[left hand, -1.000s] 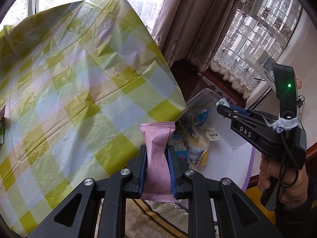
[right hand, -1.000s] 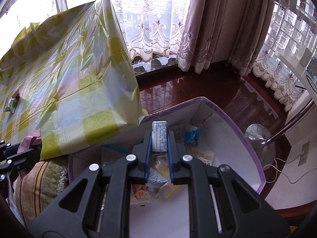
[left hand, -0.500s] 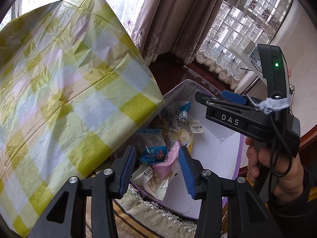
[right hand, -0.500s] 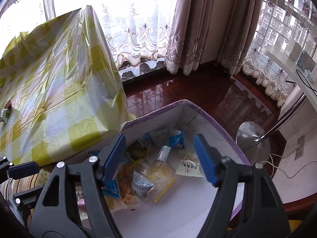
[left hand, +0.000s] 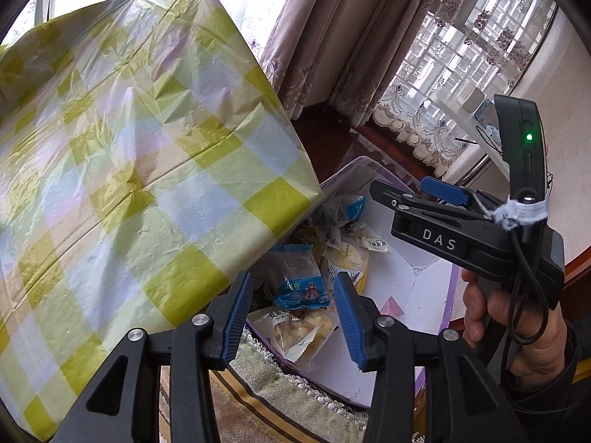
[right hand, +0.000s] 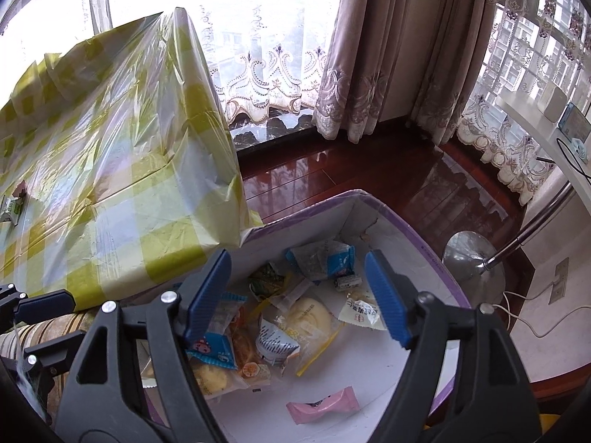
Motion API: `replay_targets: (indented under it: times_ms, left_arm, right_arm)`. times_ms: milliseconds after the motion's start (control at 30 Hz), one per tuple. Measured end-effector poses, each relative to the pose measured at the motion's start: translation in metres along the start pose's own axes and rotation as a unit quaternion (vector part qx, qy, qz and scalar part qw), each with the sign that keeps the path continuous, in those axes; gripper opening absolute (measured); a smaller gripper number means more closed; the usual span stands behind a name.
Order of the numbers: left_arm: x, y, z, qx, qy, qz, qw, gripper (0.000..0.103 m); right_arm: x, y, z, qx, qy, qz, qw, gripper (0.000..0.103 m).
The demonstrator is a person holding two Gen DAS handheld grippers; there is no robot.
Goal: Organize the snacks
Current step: 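Move both open grippers back to the last snacks on the table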
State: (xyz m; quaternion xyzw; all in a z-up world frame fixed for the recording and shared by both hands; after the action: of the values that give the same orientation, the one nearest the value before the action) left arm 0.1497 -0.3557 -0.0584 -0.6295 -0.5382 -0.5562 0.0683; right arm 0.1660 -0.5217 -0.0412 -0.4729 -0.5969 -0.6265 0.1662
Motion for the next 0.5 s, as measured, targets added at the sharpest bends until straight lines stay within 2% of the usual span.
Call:
replay_targets:
  times_ms: [500]
  left_arm:
    - [0.026,0.007,0.052,0.042,0.023,-0.028,0.9984,0.047]
  right_arm:
    - [0.01,0.006,0.049,0.04,0.02,-0.008,0.999,0.078]
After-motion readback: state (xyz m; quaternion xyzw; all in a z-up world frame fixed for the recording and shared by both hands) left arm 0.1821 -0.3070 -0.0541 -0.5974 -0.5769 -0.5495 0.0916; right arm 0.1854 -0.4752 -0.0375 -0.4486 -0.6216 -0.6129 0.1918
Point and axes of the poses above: each gripper's, at about its wrist camera, not at the fingertips, and x roughly against the way its jaws point, z to its left, y to its top, the point moved 10 cm from there along -x, roughly the way its jaws point, and after that the axes turned 6 degrees about -y, right-handed, at the moved point
